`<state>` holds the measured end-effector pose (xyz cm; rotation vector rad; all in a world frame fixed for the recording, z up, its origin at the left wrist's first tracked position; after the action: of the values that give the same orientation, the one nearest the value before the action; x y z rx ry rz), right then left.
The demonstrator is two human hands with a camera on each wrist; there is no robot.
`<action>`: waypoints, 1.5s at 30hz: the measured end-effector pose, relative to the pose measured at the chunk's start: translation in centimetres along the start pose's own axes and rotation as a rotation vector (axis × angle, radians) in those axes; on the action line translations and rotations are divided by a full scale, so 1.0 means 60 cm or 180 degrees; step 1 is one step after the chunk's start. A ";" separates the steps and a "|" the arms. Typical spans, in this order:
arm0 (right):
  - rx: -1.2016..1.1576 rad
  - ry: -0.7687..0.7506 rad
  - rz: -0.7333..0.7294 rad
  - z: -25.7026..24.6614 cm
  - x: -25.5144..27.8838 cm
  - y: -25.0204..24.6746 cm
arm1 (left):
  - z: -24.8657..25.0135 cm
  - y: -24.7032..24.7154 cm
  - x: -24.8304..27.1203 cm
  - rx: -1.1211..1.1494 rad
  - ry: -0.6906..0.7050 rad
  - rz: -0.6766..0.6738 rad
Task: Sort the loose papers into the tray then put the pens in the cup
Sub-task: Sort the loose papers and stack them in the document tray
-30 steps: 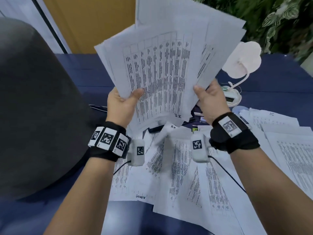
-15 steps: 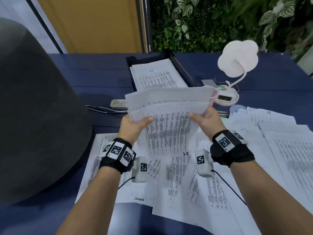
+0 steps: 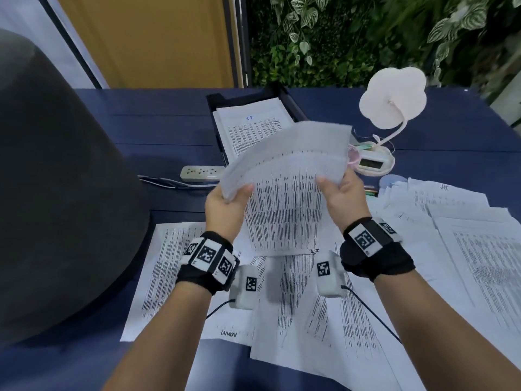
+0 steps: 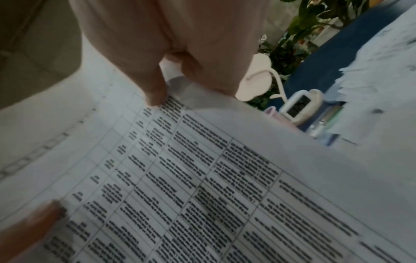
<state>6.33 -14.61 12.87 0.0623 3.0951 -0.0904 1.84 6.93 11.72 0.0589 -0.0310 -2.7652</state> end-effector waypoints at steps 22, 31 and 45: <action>0.0456 0.1126 -0.0449 0.139 0.026 -0.058 | 0.000 -0.023 -0.036 0.0545 -0.0217 0.0330; -0.1985 0.1279 -0.0075 0.088 0.011 -0.028 | -0.050 -0.023 -0.029 0.1323 -0.1020 0.0398; -0.0003 0.0765 0.0016 0.080 0.008 -0.075 | -0.022 -0.125 -0.031 -0.1585 0.0058 0.1086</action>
<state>5.87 -19.34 8.30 0.0872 3.3347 -0.0875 0.86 14.58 10.27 -0.0489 0.5924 -2.3560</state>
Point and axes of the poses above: each hand's wrist, its own x-axis away from the middle knuckle, its own y-axis out of the palm, z = x × y, the point moved 5 cm from there along -x, towards the middle knuckle, and after that the axes turned 1 degree about y, right-handed, at the moved point
